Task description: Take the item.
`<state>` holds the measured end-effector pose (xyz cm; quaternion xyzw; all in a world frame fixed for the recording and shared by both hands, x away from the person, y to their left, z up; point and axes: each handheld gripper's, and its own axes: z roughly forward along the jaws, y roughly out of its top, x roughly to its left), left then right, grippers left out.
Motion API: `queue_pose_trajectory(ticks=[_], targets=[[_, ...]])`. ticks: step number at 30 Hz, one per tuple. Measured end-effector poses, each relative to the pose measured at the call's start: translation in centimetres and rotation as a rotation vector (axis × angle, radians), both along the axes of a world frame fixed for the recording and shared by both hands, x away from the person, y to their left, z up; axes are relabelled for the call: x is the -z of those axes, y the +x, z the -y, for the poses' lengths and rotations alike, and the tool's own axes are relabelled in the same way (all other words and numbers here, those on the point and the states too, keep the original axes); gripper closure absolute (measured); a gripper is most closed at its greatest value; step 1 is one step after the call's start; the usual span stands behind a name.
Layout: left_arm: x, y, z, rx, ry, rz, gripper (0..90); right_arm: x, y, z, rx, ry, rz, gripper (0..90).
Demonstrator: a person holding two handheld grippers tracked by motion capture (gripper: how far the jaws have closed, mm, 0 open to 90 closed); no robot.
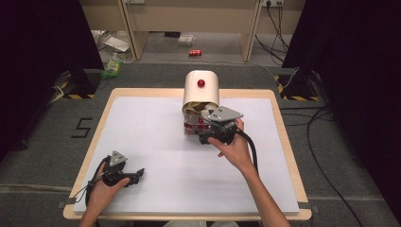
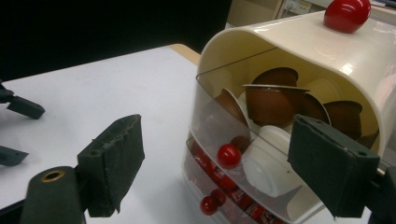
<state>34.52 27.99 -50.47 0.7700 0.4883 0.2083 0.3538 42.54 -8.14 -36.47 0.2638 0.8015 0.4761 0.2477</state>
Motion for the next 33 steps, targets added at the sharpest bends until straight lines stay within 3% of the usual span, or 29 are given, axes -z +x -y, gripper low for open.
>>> queue_pose_trajectory(ticks=[9,18,33], targets=[[0.0,0.0,0.0,-0.002,-0.003,0.001,11.2,0.0,1.7,-1.2,-0.003,-0.037,0.001,19.7],[0.0,0.0,0.0,-0.002,-0.003,0.001,11.2,0.7,2.7,-1.5,-0.012,-0.051,-0.048,20.8],[0.0,0.0,0.0,-0.001,-0.003,0.001,11.2,0.9,2.1,-1.4,-0.045,-0.079,-0.071,16.7]])
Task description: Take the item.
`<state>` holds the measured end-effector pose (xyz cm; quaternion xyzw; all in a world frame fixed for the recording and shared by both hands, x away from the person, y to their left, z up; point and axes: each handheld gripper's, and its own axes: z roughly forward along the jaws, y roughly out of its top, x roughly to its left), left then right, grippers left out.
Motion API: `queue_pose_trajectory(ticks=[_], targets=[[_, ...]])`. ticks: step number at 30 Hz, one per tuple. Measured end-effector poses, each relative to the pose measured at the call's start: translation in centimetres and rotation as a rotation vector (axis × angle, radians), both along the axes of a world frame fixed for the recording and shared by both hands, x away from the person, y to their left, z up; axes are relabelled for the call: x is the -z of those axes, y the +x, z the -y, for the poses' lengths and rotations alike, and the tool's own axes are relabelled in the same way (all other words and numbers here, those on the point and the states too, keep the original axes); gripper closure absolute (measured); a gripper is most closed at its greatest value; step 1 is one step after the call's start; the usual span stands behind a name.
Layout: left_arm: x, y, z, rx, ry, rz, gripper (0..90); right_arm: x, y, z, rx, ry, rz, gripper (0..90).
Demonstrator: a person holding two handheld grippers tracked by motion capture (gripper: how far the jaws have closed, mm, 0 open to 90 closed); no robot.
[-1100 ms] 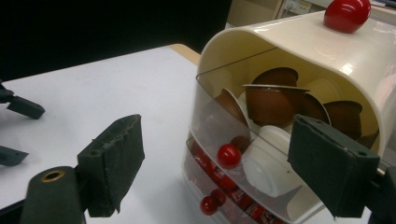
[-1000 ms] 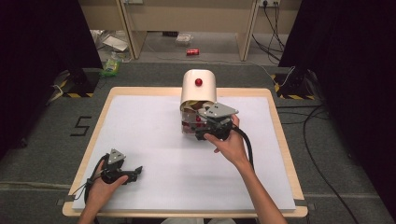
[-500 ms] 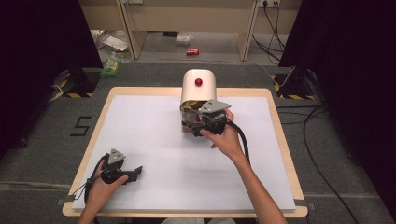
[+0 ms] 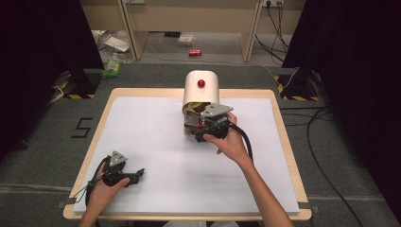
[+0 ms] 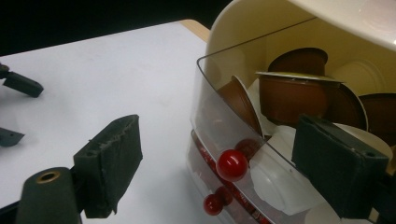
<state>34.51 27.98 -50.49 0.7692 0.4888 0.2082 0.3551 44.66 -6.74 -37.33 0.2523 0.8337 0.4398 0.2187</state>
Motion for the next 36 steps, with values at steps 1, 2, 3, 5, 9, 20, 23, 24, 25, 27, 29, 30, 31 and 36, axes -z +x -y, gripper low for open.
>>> queue_pose_trajectory(ticks=[1,2,3,5,9,20,23,24,25,27,29,30,31,36], targets=[[0.0,0.0,0.0,0.0,0.001,0.0,11.2,0.0,-0.1,0.0,-0.003,0.0,-0.003,16.7],[0.0,0.0,0.0,-0.001,0.001,0.0,11.2,0.0,-0.3,0.1,-0.012,-0.004,-0.001,16.7],[0.0,0.0,0.0,-0.001,0.001,0.0,11.2,0.0,-0.3,0.1,-0.012,-0.004,-0.001,16.7],[0.0,0.0,0.0,-0.001,0.001,0.0,11.2,-0.1,-1.0,0.1,-0.029,-0.029,-0.002,16.8],[0.0,0.0,0.0,0.0,0.001,0.0,11.1,0.1,-1.9,0.1,-0.037,-0.046,0.004,16.9],[0.0,0.0,0.0,0.001,0.003,-0.002,11.1,0.4,-3.1,0.6,-0.026,-0.008,0.013,18.1],[0.0,0.0,0.0,0.0,0.004,-0.001,11.1,0.5,-3.4,0.7,-0.034,0.002,0.014,18.2],[0.0,0.0,0.0,0.001,0.004,-0.002,11.1,0.5,-3.4,0.7,-0.034,0.001,0.013,18.3],[0.0,0.0,0.0,0.001,0.003,-0.001,11.1,0.5,-3.5,0.7,-0.035,-0.003,0.009,18.4],[0.0,0.0,0.0,0.001,0.003,-0.001,11.1,0.4,-3.7,0.7,-0.039,-0.005,0.001,18.4],[0.0,0.0,0.0,0.002,0.001,-0.001,11.2,0.5,-3.9,0.7,-0.041,-0.008,0.001,18.4],[0.0,0.0,0.0,0.001,0.0,-0.002,11.3,0.5,-4.1,0.8,-0.046,-0.008,0.003,18.5],[0.0,0.0,0.0,0.001,0.0,-0.002,11.3,0.5,-4.2,0.8,-0.05,-0.008,0.0,18.6],[0.0,0.0,0.0,0.001,-0.001,-0.001,11.3,0.6,-4.8,1.0,-0.063,-0.01,-0.013,19.5]])
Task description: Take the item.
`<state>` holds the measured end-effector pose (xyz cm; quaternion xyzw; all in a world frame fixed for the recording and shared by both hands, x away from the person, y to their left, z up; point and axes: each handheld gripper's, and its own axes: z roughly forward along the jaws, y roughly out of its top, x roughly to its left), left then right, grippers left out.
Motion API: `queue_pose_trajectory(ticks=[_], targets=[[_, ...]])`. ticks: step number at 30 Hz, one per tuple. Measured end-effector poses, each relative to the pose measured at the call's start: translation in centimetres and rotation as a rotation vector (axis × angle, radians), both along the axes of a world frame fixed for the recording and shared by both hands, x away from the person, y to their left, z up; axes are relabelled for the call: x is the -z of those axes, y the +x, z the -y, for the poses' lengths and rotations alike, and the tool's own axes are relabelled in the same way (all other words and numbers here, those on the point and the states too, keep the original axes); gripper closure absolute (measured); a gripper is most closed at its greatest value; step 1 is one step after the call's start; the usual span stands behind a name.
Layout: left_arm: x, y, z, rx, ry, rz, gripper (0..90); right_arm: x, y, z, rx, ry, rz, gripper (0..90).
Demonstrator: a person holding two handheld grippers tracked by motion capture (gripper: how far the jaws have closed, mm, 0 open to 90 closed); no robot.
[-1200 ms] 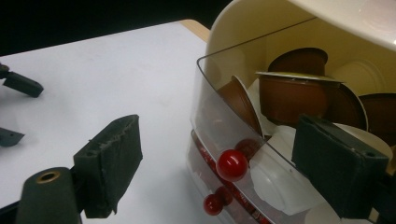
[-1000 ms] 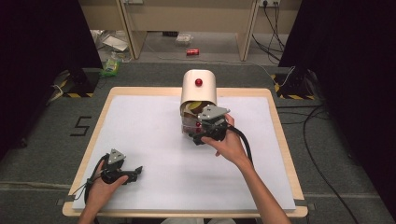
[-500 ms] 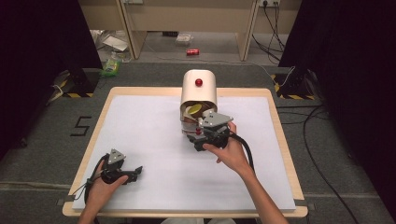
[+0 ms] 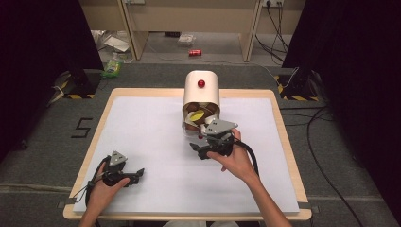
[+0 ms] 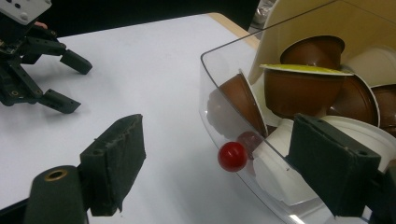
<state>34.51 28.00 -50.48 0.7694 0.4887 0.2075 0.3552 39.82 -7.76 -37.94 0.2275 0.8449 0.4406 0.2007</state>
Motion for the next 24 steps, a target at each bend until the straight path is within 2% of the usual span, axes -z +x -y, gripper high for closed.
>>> queue_pose_trajectory(ticks=[15,19,24], targets=[[0.0,0.0,0.01,-0.001,0.0,0.001,11.3,0.15,-0.81,-0.02,-0.01,-0.023,-0.005,19.7],[0.0,0.0,0.01,0.0,0.0,0.0,11.2,-0.04,-0.7,0.15,0.001,-0.003,-0.011,23.1],[0.0,0.0,0.0,-0.001,0.001,0.0,11.2,-0.61,-0.55,0.5,0.022,0.032,0.018,22.3]])
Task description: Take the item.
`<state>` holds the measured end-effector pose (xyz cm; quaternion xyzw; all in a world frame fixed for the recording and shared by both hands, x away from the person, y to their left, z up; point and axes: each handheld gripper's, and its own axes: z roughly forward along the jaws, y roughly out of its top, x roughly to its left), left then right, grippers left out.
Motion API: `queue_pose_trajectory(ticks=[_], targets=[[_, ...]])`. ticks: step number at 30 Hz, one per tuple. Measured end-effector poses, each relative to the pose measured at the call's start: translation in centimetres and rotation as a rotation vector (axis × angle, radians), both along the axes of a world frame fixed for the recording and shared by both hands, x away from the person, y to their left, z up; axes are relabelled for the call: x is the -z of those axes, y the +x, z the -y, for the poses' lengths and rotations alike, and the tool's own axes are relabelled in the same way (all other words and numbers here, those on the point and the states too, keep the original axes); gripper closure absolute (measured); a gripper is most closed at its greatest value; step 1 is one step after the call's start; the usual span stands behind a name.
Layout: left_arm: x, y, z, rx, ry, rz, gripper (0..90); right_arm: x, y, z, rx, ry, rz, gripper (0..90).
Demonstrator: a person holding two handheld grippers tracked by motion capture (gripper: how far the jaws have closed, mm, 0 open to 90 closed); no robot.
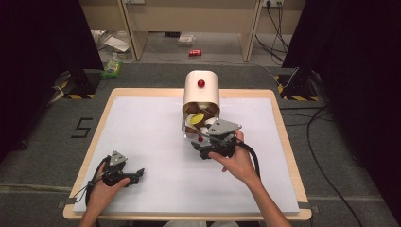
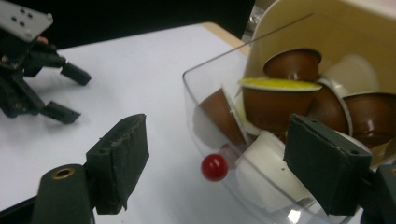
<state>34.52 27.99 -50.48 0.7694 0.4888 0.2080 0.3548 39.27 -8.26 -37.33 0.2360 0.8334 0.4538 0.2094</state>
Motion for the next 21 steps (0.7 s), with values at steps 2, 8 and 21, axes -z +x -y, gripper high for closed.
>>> queue_pose_trajectory(ticks=[2,8,21], targets=[[0.0,0.0,0.0,-0.001,-0.001,0.0,11.2,-0.5,0.1,0.1,0.01,0.027,0.008,22.5],[0.0,0.0,0.0,-0.001,-0.001,0.0,11.2,-1.4,0.6,-0.2,0.03,0.042,0.025,23.9],[0.0,0.0,0.0,0.0,0.0,0.0,11.2,-2.1,3.5,-1.3,0.126,0.017,0.013,30.2]])
